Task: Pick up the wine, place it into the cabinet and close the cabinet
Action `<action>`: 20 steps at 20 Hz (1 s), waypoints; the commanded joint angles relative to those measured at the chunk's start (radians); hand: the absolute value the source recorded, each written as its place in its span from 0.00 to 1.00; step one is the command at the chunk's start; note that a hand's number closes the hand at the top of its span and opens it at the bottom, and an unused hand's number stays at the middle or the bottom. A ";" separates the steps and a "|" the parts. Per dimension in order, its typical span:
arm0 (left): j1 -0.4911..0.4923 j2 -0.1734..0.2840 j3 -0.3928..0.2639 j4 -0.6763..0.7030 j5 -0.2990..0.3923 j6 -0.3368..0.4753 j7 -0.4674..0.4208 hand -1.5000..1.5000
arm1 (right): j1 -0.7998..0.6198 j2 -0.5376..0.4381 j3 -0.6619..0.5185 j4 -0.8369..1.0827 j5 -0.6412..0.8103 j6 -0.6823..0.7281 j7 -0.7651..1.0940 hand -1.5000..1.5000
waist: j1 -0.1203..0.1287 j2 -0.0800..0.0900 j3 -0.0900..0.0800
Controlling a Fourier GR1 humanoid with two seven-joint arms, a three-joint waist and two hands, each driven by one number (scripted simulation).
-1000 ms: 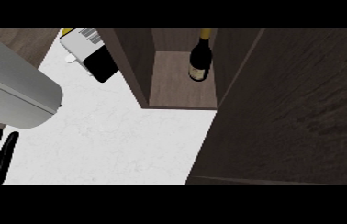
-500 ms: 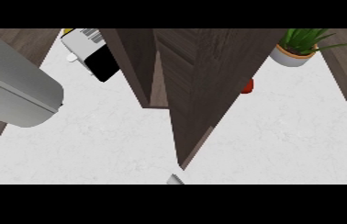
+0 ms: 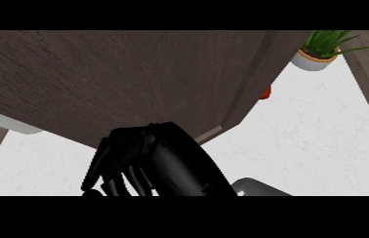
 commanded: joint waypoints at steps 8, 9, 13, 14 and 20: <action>0.015 -0.035 0.067 -0.052 -0.001 -0.036 0.114 0.00 | -0.255 0.000 -0.267 0.432 -0.079 0.071 -0.191 1.00 | -0.010 0.002 0.002; -0.073 -0.016 0.073 0.066 0.034 -0.059 0.141 0.00 | -0.240 0.004 -0.245 0.435 -0.066 0.086 -0.201 1.00 | -0.026 0.003 0.001; -0.025 -0.054 0.027 -0.072 -0.006 -0.020 0.185 0.00 | -0.287 -0.009 -0.325 0.601 -0.045 0.103 -0.319 1.00 | -0.014 0.003 0.002; -0.112 -0.067 -0.007 -0.013 -0.035 0.007 0.179 0.00 | -0.324 -0.020 -0.372 0.613 -0.071 0.126 -0.306 1.00 | -0.026 0.004 0.001; -0.139 -0.141 -0.126 -0.010 -0.145 0.037 0.178 0.00 | -0.336 -0.073 -0.435 0.716 -0.094 0.200 -0.395 1.00 | -0.024 0.006 0.001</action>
